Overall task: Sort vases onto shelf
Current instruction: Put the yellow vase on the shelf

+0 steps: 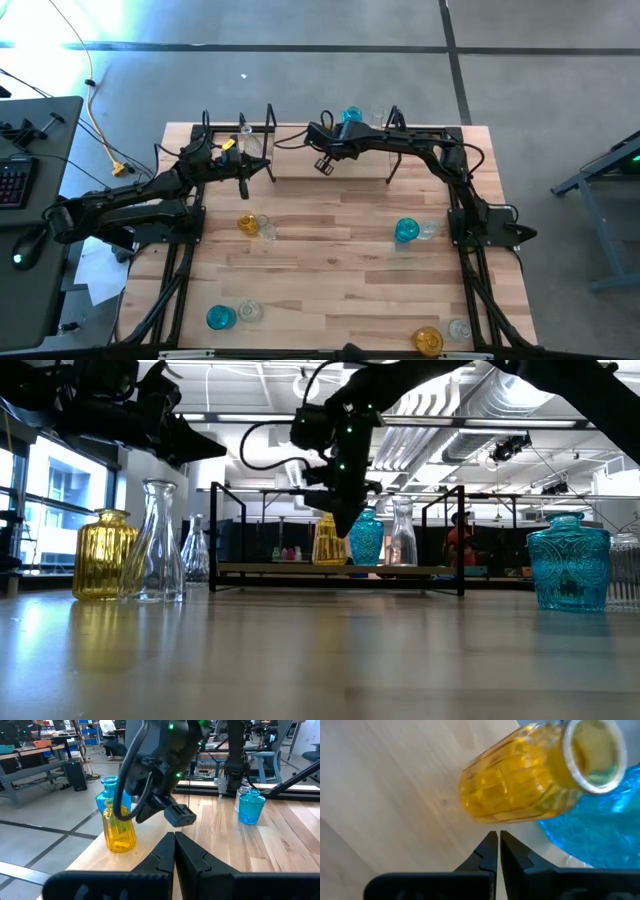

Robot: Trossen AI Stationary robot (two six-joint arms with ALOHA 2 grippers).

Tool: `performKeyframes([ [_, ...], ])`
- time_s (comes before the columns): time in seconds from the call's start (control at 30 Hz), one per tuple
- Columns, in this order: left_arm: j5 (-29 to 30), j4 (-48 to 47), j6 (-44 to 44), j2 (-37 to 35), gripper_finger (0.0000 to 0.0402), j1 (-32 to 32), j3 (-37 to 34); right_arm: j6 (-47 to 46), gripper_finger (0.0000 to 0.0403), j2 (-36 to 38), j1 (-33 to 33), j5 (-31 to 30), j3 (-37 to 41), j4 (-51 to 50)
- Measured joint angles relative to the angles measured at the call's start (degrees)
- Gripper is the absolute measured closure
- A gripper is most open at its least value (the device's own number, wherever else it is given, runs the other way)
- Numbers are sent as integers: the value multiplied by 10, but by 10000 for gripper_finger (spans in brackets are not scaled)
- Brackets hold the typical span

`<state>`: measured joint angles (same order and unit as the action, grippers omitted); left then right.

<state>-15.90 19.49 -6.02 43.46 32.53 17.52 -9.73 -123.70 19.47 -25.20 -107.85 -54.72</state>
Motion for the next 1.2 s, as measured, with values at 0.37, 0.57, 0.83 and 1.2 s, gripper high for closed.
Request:
performKeyframes([
  [0.37, 0, 0, 4, 0, 401, 0, 0, 14, 403, -2, 18, 8, 0, 53],
  [0.57, 0, 0, 4, 0, 401, 0, 0, 14, 403, -2, 20, 8, 0, 64],
  [0.83, 0, 0, 4, 0, 401, 0, 0, 24, 403, -2, 27, 8, 0, 84],
  [1.2, 0, 1, 4, 0, 401, 0, 0, 48, 403, -2, 31, 7, 0, 109],
])
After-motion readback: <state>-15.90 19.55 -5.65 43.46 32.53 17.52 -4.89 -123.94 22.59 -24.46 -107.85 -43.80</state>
